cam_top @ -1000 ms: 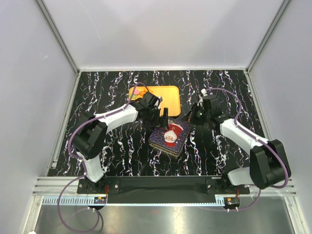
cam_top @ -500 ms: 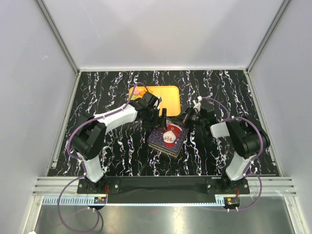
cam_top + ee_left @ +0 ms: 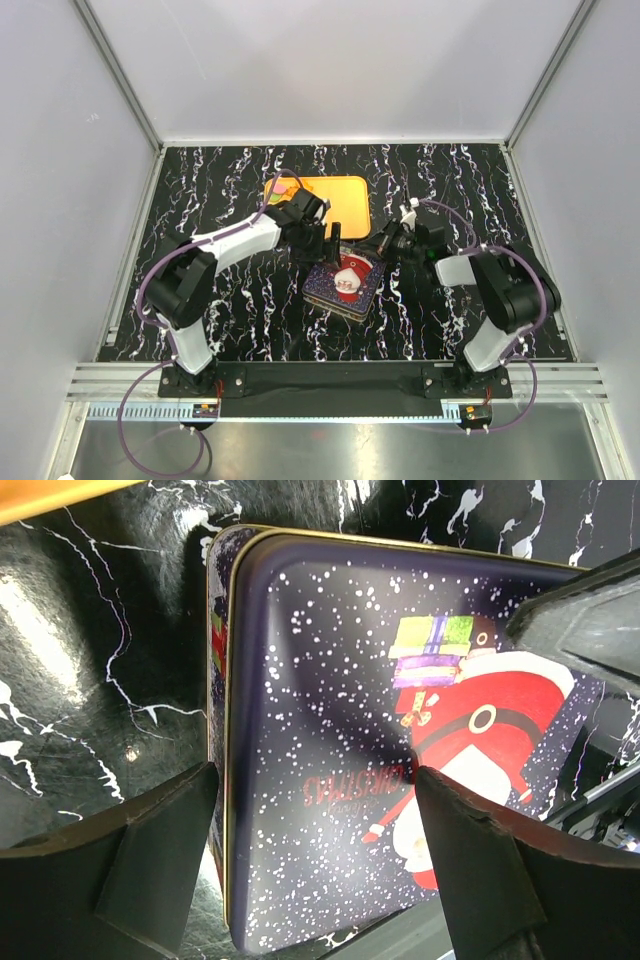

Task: Pack the cookies

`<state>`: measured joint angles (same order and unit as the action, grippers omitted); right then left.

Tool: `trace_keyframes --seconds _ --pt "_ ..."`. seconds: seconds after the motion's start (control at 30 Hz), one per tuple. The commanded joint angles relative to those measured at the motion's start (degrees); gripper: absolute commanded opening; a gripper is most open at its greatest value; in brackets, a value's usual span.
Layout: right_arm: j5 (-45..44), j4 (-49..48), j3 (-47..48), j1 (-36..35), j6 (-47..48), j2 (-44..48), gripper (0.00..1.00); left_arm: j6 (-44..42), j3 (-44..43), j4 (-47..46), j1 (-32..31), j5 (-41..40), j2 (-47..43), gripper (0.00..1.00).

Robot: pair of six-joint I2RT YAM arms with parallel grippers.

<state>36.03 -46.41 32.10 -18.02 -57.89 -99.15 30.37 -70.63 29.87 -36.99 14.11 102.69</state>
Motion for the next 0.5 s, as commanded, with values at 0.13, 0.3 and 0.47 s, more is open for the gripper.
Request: trace_keyframes --seconds 0.13,0.3,0.47 --pt "-9.0 35.9 12.7 0.1 16.4 18.7 0.4 -2.9 -2.7 1.2 3.1 -1.2 -7.9 0.92" --pt "-15.4 50.8 21.0 0.6 22.6 29.0 1.0 -4.1 -3.6 2.9 3.9 -2.9 -14.4 0.95" --pt "-21.0 63.5 24.9 0.7 26.4 36.1 1.0 -4.6 0.3 2.7 4.0 -4.4 -23.0 0.96"
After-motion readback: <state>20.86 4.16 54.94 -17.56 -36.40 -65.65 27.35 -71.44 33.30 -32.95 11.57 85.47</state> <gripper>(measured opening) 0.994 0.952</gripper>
